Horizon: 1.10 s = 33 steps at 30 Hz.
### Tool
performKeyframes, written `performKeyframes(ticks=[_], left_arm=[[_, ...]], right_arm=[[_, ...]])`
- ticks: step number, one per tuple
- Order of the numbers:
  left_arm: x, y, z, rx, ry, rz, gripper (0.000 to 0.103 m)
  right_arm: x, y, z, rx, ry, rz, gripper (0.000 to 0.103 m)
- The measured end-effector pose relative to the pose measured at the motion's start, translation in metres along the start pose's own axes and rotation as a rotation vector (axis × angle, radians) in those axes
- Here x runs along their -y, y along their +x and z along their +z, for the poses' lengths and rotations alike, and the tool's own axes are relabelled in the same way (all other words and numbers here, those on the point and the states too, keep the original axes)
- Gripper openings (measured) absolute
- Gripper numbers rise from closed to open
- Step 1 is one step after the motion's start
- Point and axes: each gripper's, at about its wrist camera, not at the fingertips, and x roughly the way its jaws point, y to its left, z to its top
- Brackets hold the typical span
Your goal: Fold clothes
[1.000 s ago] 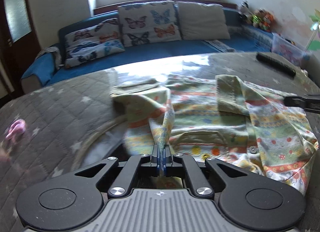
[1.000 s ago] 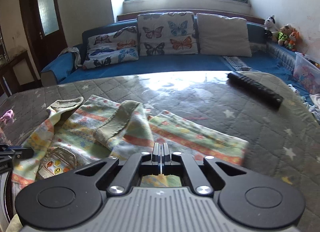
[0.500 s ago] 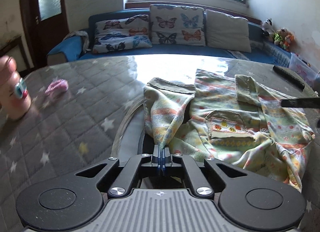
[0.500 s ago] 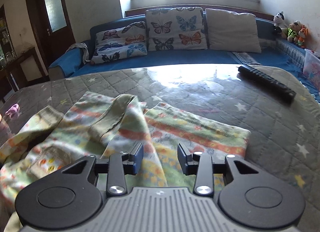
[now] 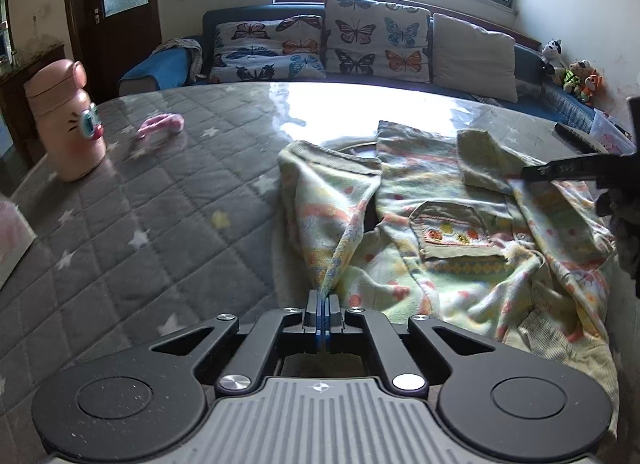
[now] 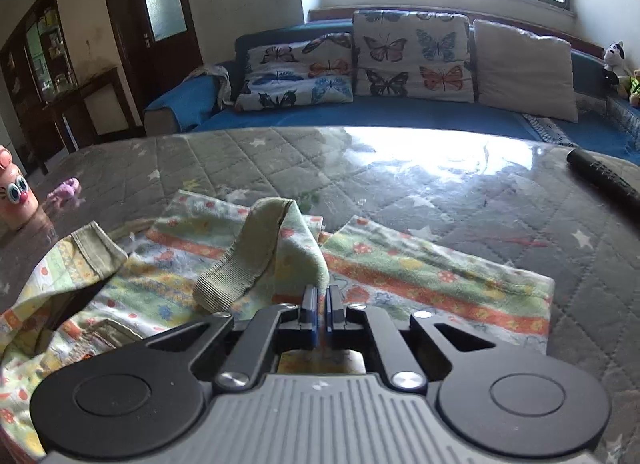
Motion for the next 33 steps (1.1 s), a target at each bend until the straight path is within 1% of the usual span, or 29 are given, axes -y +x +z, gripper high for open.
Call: performKeyframes(ticks=[3,5,8,10,13,15,18,20,21,23,25,26,28,29,30,31,32,33], left_arm=[[-0.004,0.0,-0.006,-0.009,-0.006,0.003,0.002],[-0.004,0.0,-0.009,-0.009,0.0,0.005,0.002],[-0.002,0.0,-0.012,-0.001,0.014,0.004,0.002],[-0.001,-0.001,-0.013,0.006,0.022,0.0,0.002],[0.0,-0.003,-0.014,0.012,0.027,-0.008,0.002],[0.0,-0.004,-0.015,0.015,0.034,-0.012,0.002],[0.0,-0.006,-0.019,0.008,0.041,-0.016,0.002],[0.0,-0.007,-0.024,-0.002,0.041,-0.014,0.002],[-0.001,-0.008,-0.027,-0.006,0.039,-0.014,0.002],[-0.003,-0.011,-0.031,-0.013,0.036,-0.008,0.002],[-0.005,-0.014,-0.032,-0.012,0.032,0.006,0.004],[-0.006,-0.015,-0.032,-0.01,0.03,0.014,0.005],[-0.008,-0.018,-0.031,-0.004,0.026,0.03,0.005],[-0.009,-0.021,-0.031,0.005,0.025,0.037,0.006],[-0.01,-0.023,-0.03,0.012,0.025,0.037,0.012],[-0.01,-0.024,-0.029,0.019,0.025,0.039,0.024],[-0.009,-0.026,-0.027,0.027,0.028,0.043,0.03],[-0.007,-0.026,-0.026,0.037,0.034,0.048,0.038]], right_arm=[[0.005,-0.026,-0.003,0.044,0.007,-0.04,0.003],[0.016,-0.049,-0.005,0.069,0.023,-0.086,0.003],[0.042,-0.093,-0.02,0.109,0.073,-0.17,0.003],[0.052,-0.112,-0.029,0.122,0.099,-0.204,0.003],[0.072,-0.15,-0.057,0.121,0.166,-0.266,0.003],[0.084,-0.174,-0.087,0.1,0.209,-0.292,0.003],[0.096,-0.191,-0.125,0.044,0.271,-0.328,0.007],[0.103,-0.197,-0.142,0.007,0.305,-0.355,0.015],[0.106,-0.2,-0.149,-0.003,0.319,-0.37,0.017],[0.111,-0.213,-0.159,0.007,0.345,-0.409,0.017],[0.111,-0.225,-0.16,0.043,0.348,-0.426,0.019],[0.109,-0.229,-0.155,0.068,0.336,-0.429,0.024],[0.103,-0.234,-0.146,0.113,0.301,-0.441,0.029],[0.099,-0.237,-0.141,0.137,0.274,-0.449,0.035],[0.093,-0.238,-0.134,0.159,0.236,-0.445,0.038],[0.09,-0.234,-0.13,0.156,0.22,-0.424,0.039],[0.088,-0.229,-0.127,0.145,0.204,-0.404,0.039],[0.087,-0.219,-0.127,0.117,0.191,-0.389,0.039]])
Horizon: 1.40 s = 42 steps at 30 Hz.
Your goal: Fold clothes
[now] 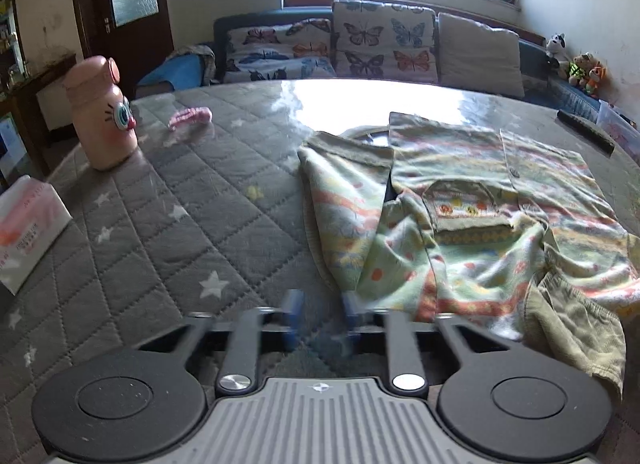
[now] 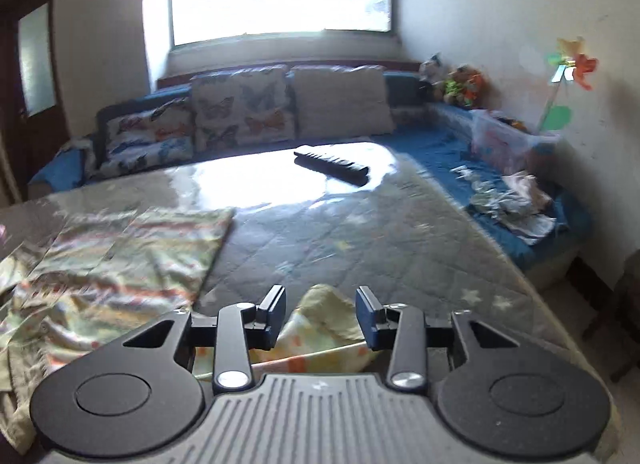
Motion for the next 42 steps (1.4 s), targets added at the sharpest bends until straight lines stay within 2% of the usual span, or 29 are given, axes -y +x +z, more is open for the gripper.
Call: performKeyframes(ticks=[5,7,10,15,19,21,23,25,28,32,36,37,38,40,42], left_arm=[[0.007,-0.006,0.006,0.04,0.027,-0.001,0.043],[0.009,-0.009,0.009,0.058,0.044,-0.003,0.045],[0.014,-0.007,0.012,0.072,0.062,-0.008,0.046],[0.026,0.005,0.02,0.077,0.083,-0.015,0.046],[0.031,0.015,0.025,0.072,0.106,-0.008,0.046],[0.032,0.022,0.027,0.067,0.117,0.002,0.046],[0.033,0.029,0.03,0.064,0.129,0.007,0.046],[0.035,0.038,0.033,0.055,0.147,0.019,0.056],[0.043,0.049,0.037,0.057,0.204,0.02,0.062],[0.056,0.07,0.041,0.065,0.311,0.057,0.062],[0.056,0.087,0.043,0.059,0.377,0.096,0.06],[0.054,0.09,0.044,0.06,0.387,0.109,0.052],[0.052,0.092,0.045,0.062,0.392,0.122,0.048],[0.042,0.092,0.05,0.073,0.351,0.141,0.04],[0.029,0.09,0.054,0.08,0.295,0.166,0.037]], right_arm=[[-0.005,0.028,-0.019,-0.148,-0.049,0.004,0.039],[-0.004,0.02,-0.03,-0.21,-0.091,-0.019,0.04],[-0.001,0.007,-0.044,-0.244,-0.138,-0.046,0.042],[0.012,0.005,-0.039,-0.178,-0.06,-0.033,0.042],[0.015,0.026,-0.033,-0.181,-0.038,-0.019,0.043],[0.017,0.04,-0.035,-0.193,-0.04,-0.047,0.046],[0.021,0.045,-0.036,-0.188,-0.021,-0.054,0.055],[0.027,0.049,-0.036,-0.178,0.007,-0.053,0.055],[0.028,0.052,-0.036,-0.165,0.009,-0.053,0.057],[0.027,0.056,-0.034,-0.155,0.01,-0.054,0.06],[0.026,0.059,-0.034,-0.149,0.015,-0.05,0.063],[0.026,0.059,-0.034,-0.148,0.016,-0.049,0.063],[0.026,0.059,-0.034,-0.148,0.016,-0.049,0.064],[0.026,0.06,-0.033,-0.148,0.015,-0.048,0.064],[0.026,0.06,-0.034,-0.146,0.017,-0.05,0.064]])
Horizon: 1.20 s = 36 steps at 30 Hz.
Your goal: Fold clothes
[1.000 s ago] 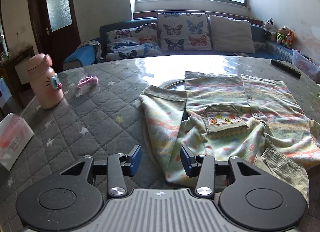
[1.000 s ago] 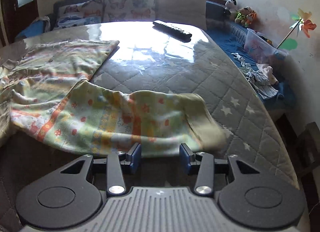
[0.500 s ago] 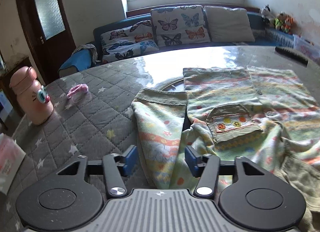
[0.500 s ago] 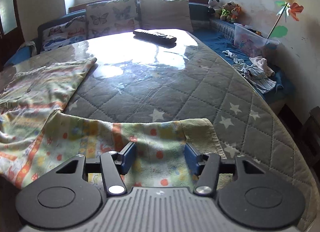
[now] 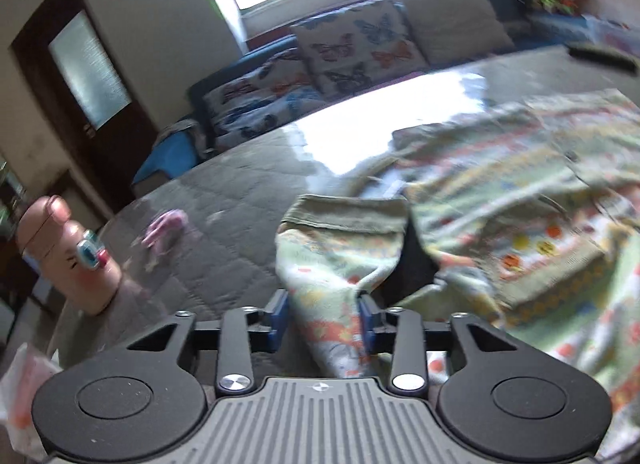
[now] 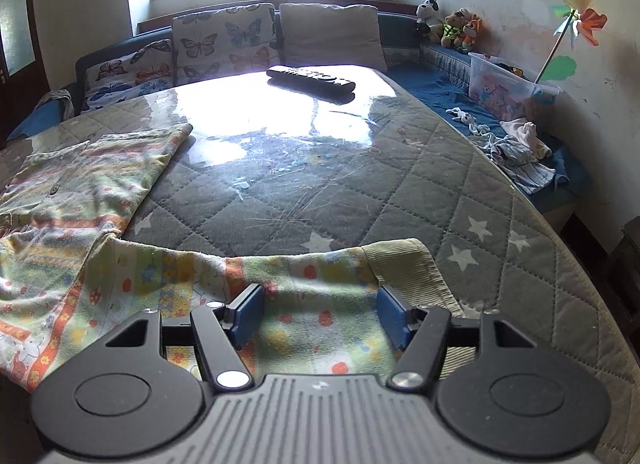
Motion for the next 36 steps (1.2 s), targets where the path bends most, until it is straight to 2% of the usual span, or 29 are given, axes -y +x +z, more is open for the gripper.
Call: performKeyframes(ticks=[7,10,13,16,20,22,24,28,30,32,36], left_arm=[[-0.062,-0.001,-0.018,-0.041,-0.264,0.124,0.04],[-0.076,0.002,-0.032,-0.091,-0.308,0.157,0.042],[-0.084,0.003,-0.043,-0.112,-0.333,0.235,0.042],[-0.099,-0.001,-0.046,-0.121,-0.411,0.211,0.043],[-0.096,-0.008,-0.043,-0.093,-0.373,0.171,0.044],[-0.091,-0.016,-0.041,-0.067,-0.363,0.146,0.051],[-0.085,-0.023,-0.04,-0.04,-0.34,0.125,0.052],[-0.073,-0.039,-0.037,0.02,-0.294,0.155,0.057],[-0.071,-0.046,-0.036,0.043,-0.286,0.13,0.061],[-0.063,-0.048,-0.035,0.056,-0.231,0.099,0.067],[-0.045,-0.032,-0.035,0.035,-0.118,0.084,0.068]], right_arm=[[-0.001,0.0,0.0,0.002,0.001,-0.001,0.065],[-0.001,0.0,0.0,0.003,0.002,-0.002,0.065],[-0.001,0.0,0.0,0.005,0.003,-0.003,0.065],[-0.001,0.0,-0.001,0.008,0.005,-0.003,0.065],[-0.003,-0.005,-0.002,0.01,0.003,-0.006,0.065],[-0.005,-0.011,-0.004,0.024,-0.01,-0.004,0.065],[-0.006,-0.016,-0.006,0.021,-0.023,-0.004,0.065],[-0.005,-0.022,-0.011,0.001,-0.023,-0.014,0.065],[-0.003,-0.023,-0.014,-0.005,-0.018,-0.016,0.065],[-0.002,-0.023,-0.016,-0.008,-0.016,-0.015,0.067],[-0.001,-0.021,-0.017,-0.005,-0.01,-0.019,0.071]])
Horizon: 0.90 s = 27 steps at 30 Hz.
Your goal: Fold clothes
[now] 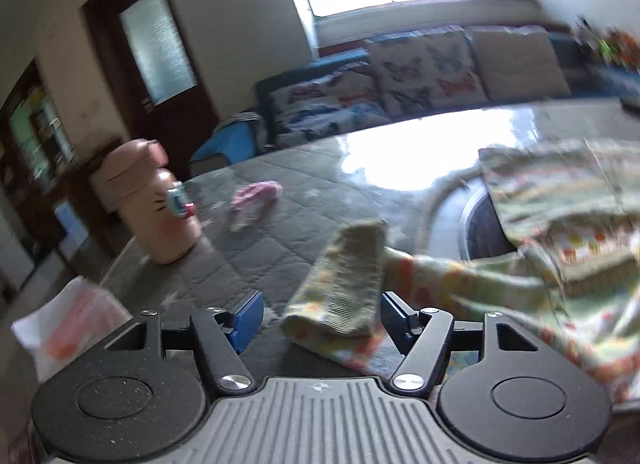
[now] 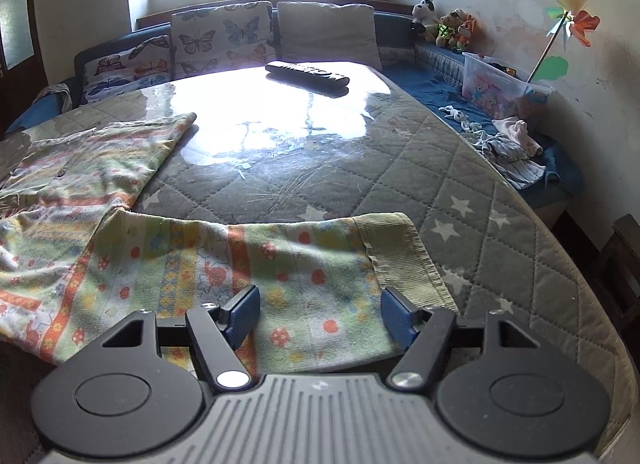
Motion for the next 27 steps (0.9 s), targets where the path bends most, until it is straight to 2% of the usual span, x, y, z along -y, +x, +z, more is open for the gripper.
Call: performKeyframes(ticks=[3,7,10,16,19,23,26,27], left_arm=[[0.006,0.019,-0.003,-0.04,0.039,-0.005,0.068],[-0.001,0.034,0.0,-0.029,0.051,0.034,0.069],[-0.015,0.05,0.004,-0.047,0.021,0.097,0.069],[-0.063,0.076,0.009,-0.107,-0.126,0.218,0.069],[-0.074,0.07,0.007,-0.098,-0.153,0.179,0.068],[-0.068,0.063,0.004,-0.077,-0.115,0.097,0.064],[-0.063,0.065,0.003,-0.072,-0.093,0.034,0.047],[-0.061,0.066,0.003,-0.071,-0.087,0.014,0.034]], right_arm=[[0.001,0.001,0.0,-0.001,0.003,0.004,0.072],[0.001,0.003,0.002,-0.001,0.003,0.003,0.073],[0.0,0.006,0.003,0.003,-0.001,0.0,0.075],[-0.002,0.014,0.011,0.014,-0.014,-0.006,0.076],[-0.002,0.019,0.014,0.019,-0.01,-0.012,0.076],[0.0,0.022,0.016,0.026,-0.003,-0.016,0.076],[0.002,0.025,0.017,0.027,0.009,-0.017,0.076],[0.003,0.026,0.018,0.026,0.016,-0.016,0.076]])
